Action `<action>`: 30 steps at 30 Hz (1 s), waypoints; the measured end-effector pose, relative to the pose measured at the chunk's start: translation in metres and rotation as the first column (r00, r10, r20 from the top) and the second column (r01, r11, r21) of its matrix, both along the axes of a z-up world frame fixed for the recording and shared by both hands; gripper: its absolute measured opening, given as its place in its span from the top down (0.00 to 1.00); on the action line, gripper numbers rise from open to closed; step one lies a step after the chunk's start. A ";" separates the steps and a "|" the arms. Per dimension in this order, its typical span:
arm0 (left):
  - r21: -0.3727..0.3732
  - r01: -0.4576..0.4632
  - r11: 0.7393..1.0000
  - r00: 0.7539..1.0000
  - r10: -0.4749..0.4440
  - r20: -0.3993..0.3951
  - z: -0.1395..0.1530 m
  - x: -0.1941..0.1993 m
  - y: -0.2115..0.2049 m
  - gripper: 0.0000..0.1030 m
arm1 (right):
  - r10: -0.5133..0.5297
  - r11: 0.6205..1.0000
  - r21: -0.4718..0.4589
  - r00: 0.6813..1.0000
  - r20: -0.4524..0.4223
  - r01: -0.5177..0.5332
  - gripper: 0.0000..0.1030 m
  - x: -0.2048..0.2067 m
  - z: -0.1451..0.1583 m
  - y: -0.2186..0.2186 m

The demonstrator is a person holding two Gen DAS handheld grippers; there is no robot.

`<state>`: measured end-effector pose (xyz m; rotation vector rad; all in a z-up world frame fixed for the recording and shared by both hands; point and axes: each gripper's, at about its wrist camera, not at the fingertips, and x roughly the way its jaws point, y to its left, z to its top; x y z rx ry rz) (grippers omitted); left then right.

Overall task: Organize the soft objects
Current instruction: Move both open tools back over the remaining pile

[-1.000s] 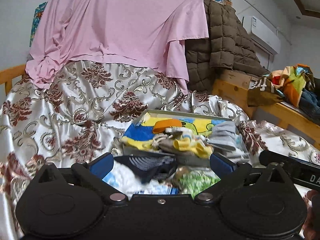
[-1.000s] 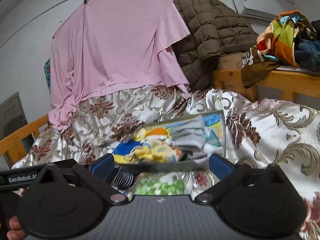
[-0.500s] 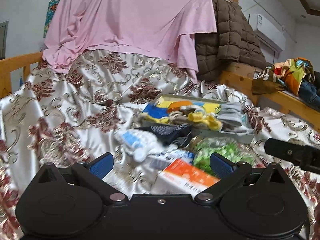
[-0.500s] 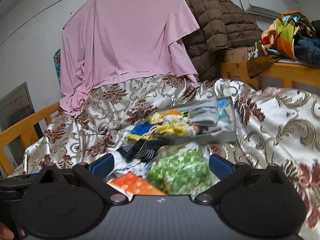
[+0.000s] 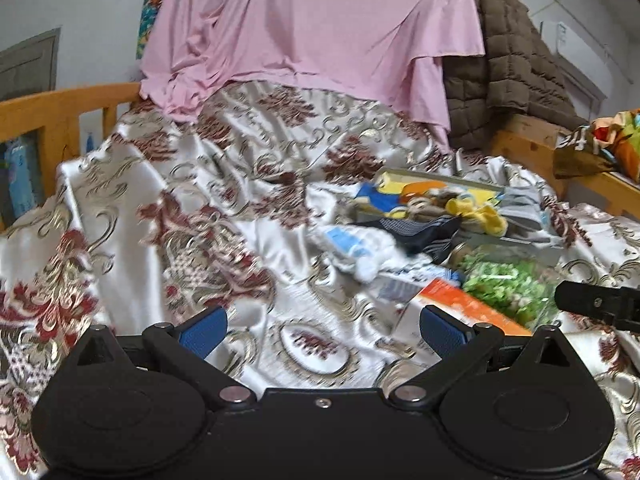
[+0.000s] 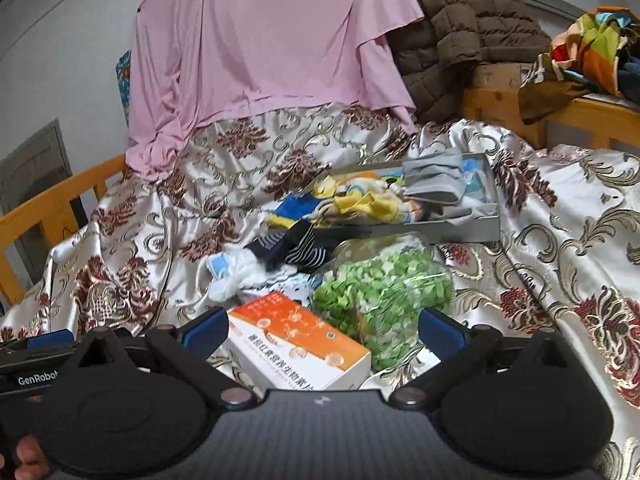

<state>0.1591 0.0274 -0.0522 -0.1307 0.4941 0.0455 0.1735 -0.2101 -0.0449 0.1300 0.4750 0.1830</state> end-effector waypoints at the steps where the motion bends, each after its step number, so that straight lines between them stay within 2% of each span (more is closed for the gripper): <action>1: -0.004 -0.008 1.000 1.000 0.008 -0.006 -0.002 0.000 0.002 0.01 | 0.006 1.000 -0.004 1.000 -0.004 -0.006 0.00 0.001 -0.001 0.002; 16: -0.056 -0.072 0.996 0.996 0.069 -0.055 -0.011 0.010 0.015 0.01 | 0.086 0.993 -0.078 0.996 -0.029 -0.088 0.00 0.007 -0.010 0.027; 30: -0.122 -0.100 0.988 0.994 0.094 -0.052 -0.012 0.028 0.024 0.01 | 0.119 0.981 -0.149 0.993 -0.026 -0.121 0.00 0.006 -0.018 0.045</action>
